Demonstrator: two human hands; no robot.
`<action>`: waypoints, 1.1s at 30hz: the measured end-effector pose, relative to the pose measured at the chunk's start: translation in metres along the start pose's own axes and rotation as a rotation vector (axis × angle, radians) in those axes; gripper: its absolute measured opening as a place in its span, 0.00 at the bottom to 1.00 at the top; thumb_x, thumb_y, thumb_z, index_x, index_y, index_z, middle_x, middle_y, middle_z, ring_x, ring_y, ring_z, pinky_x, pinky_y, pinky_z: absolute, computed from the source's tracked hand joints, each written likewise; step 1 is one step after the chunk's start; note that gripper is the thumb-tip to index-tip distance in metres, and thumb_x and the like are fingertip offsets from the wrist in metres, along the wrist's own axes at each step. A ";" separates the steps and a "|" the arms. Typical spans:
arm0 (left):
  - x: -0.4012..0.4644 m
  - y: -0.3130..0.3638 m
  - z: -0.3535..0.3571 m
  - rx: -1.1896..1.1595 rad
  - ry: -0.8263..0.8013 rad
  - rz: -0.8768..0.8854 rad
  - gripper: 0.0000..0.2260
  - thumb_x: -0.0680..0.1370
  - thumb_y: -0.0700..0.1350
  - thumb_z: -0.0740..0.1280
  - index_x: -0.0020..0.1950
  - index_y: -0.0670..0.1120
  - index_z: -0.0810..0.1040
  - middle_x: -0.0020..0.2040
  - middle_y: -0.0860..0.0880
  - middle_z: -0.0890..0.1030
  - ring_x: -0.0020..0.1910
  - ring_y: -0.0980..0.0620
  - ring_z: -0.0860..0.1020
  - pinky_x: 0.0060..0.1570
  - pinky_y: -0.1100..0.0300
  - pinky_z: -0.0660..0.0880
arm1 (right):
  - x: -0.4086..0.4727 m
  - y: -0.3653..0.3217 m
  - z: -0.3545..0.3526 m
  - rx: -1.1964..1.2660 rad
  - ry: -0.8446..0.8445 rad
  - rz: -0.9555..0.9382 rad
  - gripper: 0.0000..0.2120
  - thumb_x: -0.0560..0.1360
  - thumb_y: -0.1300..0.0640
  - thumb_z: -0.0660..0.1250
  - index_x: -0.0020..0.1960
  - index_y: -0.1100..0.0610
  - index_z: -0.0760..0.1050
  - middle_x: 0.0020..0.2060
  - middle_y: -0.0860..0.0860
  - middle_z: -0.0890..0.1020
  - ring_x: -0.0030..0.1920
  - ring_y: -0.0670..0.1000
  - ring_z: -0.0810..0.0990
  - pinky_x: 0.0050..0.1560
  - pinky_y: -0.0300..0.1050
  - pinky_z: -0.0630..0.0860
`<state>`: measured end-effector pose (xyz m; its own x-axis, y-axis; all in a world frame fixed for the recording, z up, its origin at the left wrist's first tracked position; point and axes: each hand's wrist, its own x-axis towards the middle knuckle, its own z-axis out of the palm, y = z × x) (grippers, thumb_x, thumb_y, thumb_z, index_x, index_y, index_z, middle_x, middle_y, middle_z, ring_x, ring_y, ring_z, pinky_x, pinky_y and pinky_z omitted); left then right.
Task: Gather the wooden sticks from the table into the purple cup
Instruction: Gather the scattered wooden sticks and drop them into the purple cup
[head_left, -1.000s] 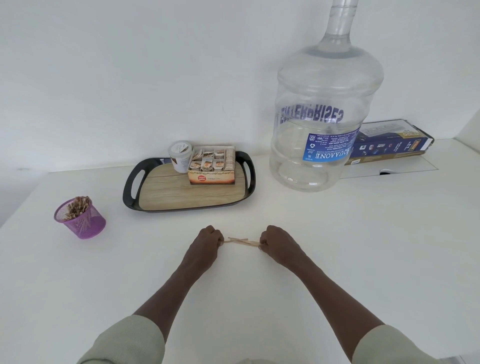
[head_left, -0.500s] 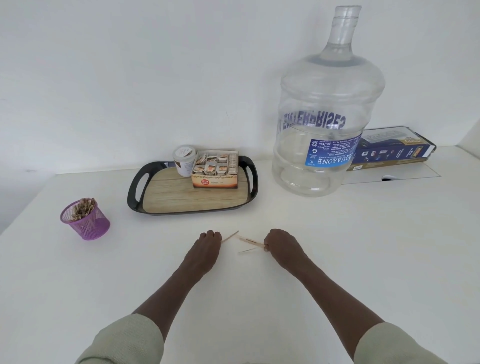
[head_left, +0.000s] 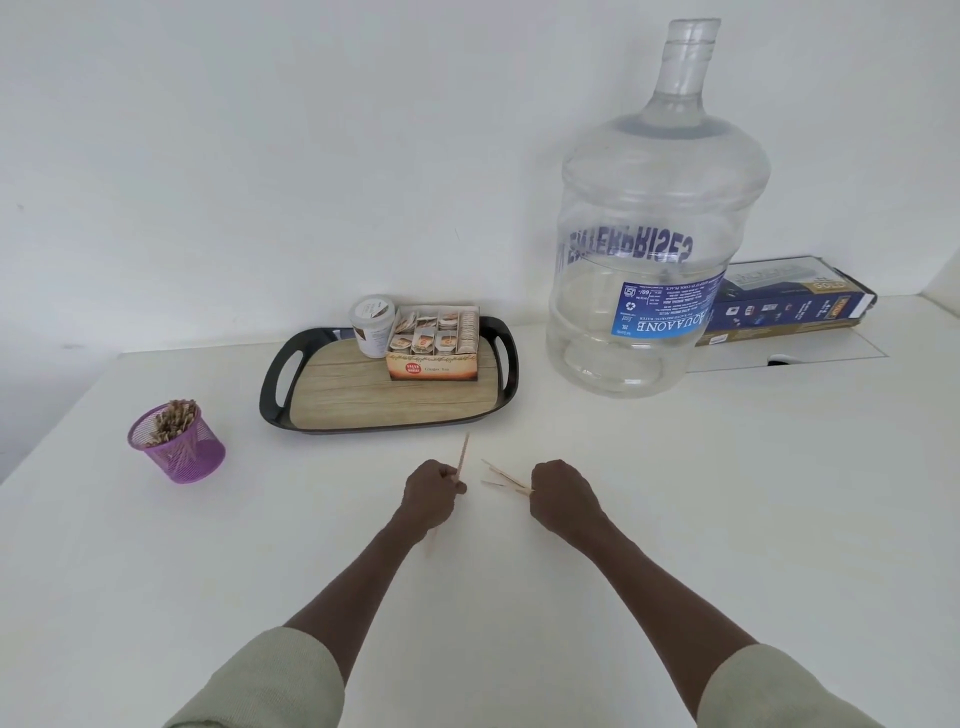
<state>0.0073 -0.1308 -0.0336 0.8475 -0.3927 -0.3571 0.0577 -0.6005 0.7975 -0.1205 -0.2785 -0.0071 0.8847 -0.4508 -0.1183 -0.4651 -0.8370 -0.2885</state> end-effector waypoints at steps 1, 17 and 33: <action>0.000 0.001 0.003 -0.143 -0.001 -0.041 0.08 0.81 0.38 0.59 0.56 0.40 0.76 0.41 0.48 0.82 0.40 0.51 0.76 0.38 0.63 0.72 | -0.002 -0.001 0.001 -0.012 0.015 -0.021 0.16 0.71 0.69 0.57 0.32 0.55 0.54 0.31 0.49 0.61 0.40 0.56 0.68 0.40 0.44 0.65; -0.018 0.048 0.038 -0.747 -0.080 -0.336 0.15 0.81 0.38 0.51 0.44 0.40 0.76 0.32 0.48 0.69 0.27 0.55 0.62 0.27 0.63 0.60 | 0.012 -0.022 -0.023 0.713 0.044 0.278 0.14 0.64 0.59 0.71 0.30 0.70 0.75 0.24 0.57 0.74 0.25 0.51 0.72 0.31 0.48 0.73; -0.013 0.043 0.027 -0.859 -0.038 -0.280 0.13 0.85 0.48 0.53 0.41 0.46 0.66 0.29 0.50 0.63 0.23 0.56 0.60 0.22 0.64 0.59 | 0.008 -0.014 -0.018 0.414 0.084 0.053 0.06 0.70 0.59 0.72 0.44 0.60 0.85 0.41 0.53 0.86 0.45 0.52 0.84 0.47 0.45 0.79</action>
<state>-0.0152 -0.1701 -0.0079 0.7262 -0.3420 -0.5964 0.6462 0.0435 0.7619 -0.1073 -0.2757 0.0136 0.8463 -0.5280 -0.0706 -0.4432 -0.6245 -0.6431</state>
